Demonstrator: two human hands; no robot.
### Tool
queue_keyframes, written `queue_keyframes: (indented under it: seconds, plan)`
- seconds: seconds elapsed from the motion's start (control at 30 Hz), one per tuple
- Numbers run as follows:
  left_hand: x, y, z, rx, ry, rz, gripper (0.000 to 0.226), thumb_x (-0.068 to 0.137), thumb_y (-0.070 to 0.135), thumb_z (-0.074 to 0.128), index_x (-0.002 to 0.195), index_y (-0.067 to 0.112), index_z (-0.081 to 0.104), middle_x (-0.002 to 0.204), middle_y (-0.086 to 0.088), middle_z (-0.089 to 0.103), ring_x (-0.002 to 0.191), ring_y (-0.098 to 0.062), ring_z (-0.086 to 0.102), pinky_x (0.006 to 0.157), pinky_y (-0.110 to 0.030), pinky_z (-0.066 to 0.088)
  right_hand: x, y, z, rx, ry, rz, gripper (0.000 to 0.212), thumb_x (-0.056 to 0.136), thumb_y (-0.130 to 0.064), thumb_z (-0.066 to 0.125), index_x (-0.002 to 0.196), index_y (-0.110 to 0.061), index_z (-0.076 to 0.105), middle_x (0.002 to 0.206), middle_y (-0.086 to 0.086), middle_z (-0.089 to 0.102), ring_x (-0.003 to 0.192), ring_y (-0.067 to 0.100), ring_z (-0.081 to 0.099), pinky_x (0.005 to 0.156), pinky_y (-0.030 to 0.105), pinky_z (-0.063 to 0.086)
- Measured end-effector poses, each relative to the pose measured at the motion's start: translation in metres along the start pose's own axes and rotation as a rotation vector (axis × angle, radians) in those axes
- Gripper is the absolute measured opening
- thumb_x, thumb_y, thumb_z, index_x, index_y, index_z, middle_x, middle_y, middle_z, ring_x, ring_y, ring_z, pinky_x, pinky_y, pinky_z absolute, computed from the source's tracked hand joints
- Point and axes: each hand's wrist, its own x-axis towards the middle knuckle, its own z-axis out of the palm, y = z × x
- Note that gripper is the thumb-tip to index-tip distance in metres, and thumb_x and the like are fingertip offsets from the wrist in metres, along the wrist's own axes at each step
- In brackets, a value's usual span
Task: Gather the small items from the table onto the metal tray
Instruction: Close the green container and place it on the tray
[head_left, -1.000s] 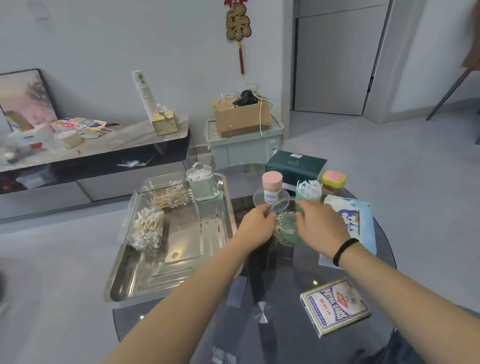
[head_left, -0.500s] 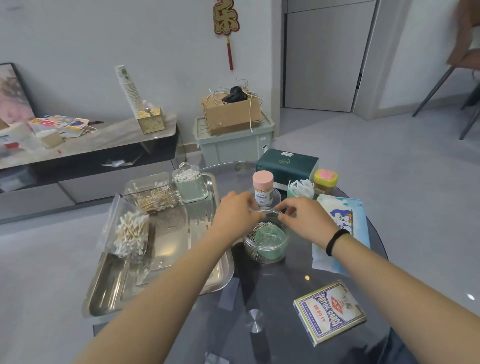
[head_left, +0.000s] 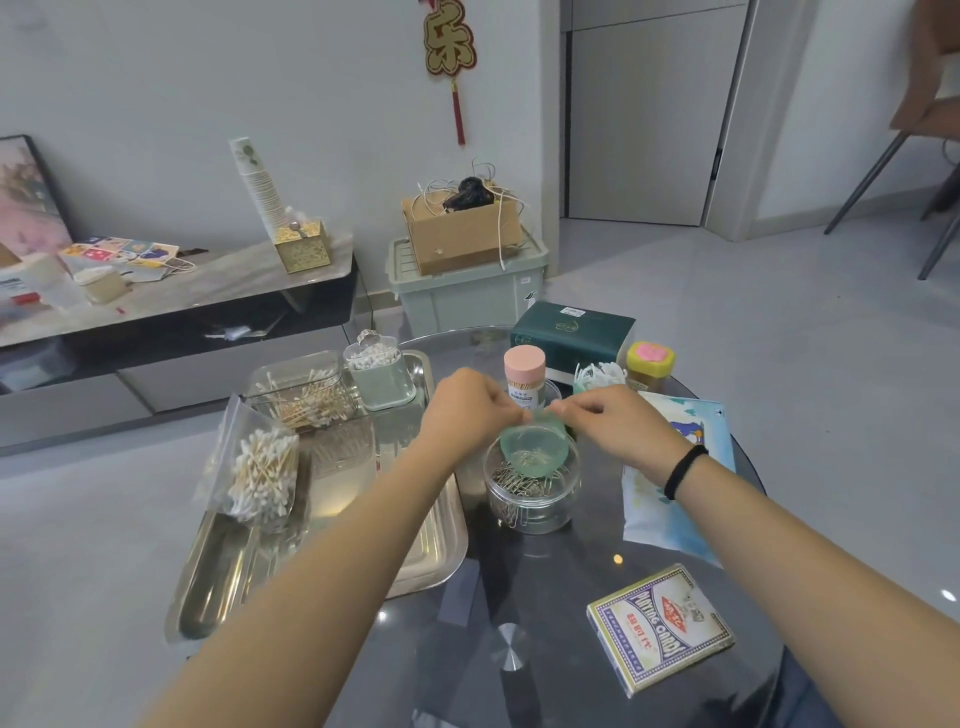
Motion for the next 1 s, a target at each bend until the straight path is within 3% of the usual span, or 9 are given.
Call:
queue_keyframes:
  seconds: [0.13, 0.23, 0.3, 0.43, 0.5, 0.57, 0.63, 0.77, 1.0]
  plan:
    - [0.006, 0.016, -0.009, -0.203, 0.05, 0.042, 0.019, 0.075, 0.03, 0.077, 0.071, 0.012, 0.074, 0.054, 0.007, 0.059, 0.042, -0.001, 0.047, 0.047, -0.015, 0.038, 0.001, -0.004, -0.016, 0.659, -0.189, 0.221, 0.034, 0.095, -0.032, 0.045, 0.118, -0.012, 0.061, 0.1, 0.017, 0.067, 0.078, 0.025, 0.066, 0.059, 0.025, 0.055]
    - [0.01, 0.034, -0.007, -0.33, 0.025, 0.062, 0.017, 0.078, 0.027, 0.075, 0.074, 0.011, 0.075, 0.063, 0.003, 0.066, 0.051, -0.006, 0.054, 0.05, -0.014, 0.049, 0.001, -0.005, -0.029, 1.009, -0.421, 0.327, 0.041, 0.094, -0.043, 0.04, 0.118, -0.015, 0.058, 0.101, 0.025, 0.069, 0.089, 0.037, 0.07, 0.066, 0.035, 0.06]
    - [0.013, 0.046, -0.004, -0.432, -0.02, 0.058, 0.014, 0.081, 0.022, 0.073, 0.08, 0.009, 0.075, 0.072, -0.004, 0.07, 0.058, -0.013, 0.063, 0.06, -0.023, 0.058, 0.004, -0.001, -0.037, 1.15, -0.411, 0.329, 0.043, 0.093, -0.044, 0.041, 0.119, -0.014, 0.058, 0.104, 0.025, 0.068, 0.084, 0.037, 0.071, 0.059, 0.032, 0.059]
    - [0.028, 0.057, 0.013, -0.584, -0.084, -0.028, 0.02, 0.09, 0.016, 0.06, 0.103, 0.003, 0.07, 0.078, -0.007, 0.066, 0.065, -0.015, 0.064, 0.068, -0.026, 0.058, 0.011, 0.01, -0.056, 0.92, -0.097, 0.329, 0.04, 0.089, -0.046, 0.048, 0.116, -0.02, 0.06, 0.1, 0.014, 0.07, 0.076, 0.027, 0.071, 0.054, 0.025, 0.05]
    - [0.037, 0.057, 0.028, -0.348, -0.072, 0.007, 0.018, 0.089, 0.018, 0.06, 0.104, 0.01, 0.068, 0.087, -0.005, 0.066, 0.082, -0.023, 0.064, 0.085, -0.032, 0.054, 0.014, 0.017, -0.062, 0.761, 0.032, 0.332, 0.036, 0.088, -0.046, 0.051, 0.112, -0.022, 0.061, 0.098, 0.011, 0.07, 0.075, 0.024, 0.069, 0.053, 0.024, 0.046]
    - [0.038, 0.059, 0.04, -0.071, -0.072, 0.089, 0.005, 0.085, 0.021, 0.064, 0.088, 0.018, 0.061, 0.077, 0.003, 0.059, 0.086, -0.023, 0.057, 0.082, -0.03, 0.047, 0.017, 0.023, -0.064, 0.687, 0.102, 0.33, 0.037, 0.089, -0.045, 0.051, 0.114, -0.021, 0.061, 0.104, 0.011, 0.069, 0.07, 0.022, 0.069, 0.052, 0.024, 0.045]
    - [0.04, 0.062, 0.052, 0.054, -0.108, 0.129, 0.023, 0.081, 0.024, 0.069, 0.096, 0.013, 0.056, 0.083, -0.001, 0.059, 0.091, -0.026, 0.055, 0.071, -0.027, 0.041, 0.019, 0.025, -0.063, 0.649, 0.138, 0.331, 0.039, 0.089, -0.044, 0.051, 0.118, -0.02, 0.059, 0.111, 0.011, 0.067, 0.068, 0.021, 0.068, 0.052, 0.024, 0.047]
    - [0.047, 0.063, 0.07, 0.101, -0.139, 0.113, 0.077, 0.074, 0.031, 0.076, 0.137, 0.006, 0.04, 0.136, -0.009, 0.053, 0.124, -0.027, 0.05, 0.095, -0.03, 0.04, 0.025, 0.026, -0.06, 0.646, 0.159, 0.33, 0.041, 0.09, -0.044, 0.05, 0.121, -0.019, 0.058, 0.116, 0.012, 0.065, 0.066, 0.022, 0.066, 0.053, 0.025, 0.048]
    - [0.042, 0.06, 0.06, 0.009, -0.055, 0.11, 0.071, 0.074, 0.029, 0.074, 0.137, 0.012, 0.045, 0.134, -0.005, 0.056, 0.121, -0.023, 0.053, 0.093, -0.029, 0.043, 0.025, 0.023, -0.061, 0.631, 0.228, 0.308, 0.025, 0.089, -0.044, 0.049, 0.095, -0.025, 0.063, 0.085, 0.003, 0.065, 0.062, 0.018, 0.061, 0.051, 0.024, 0.042]
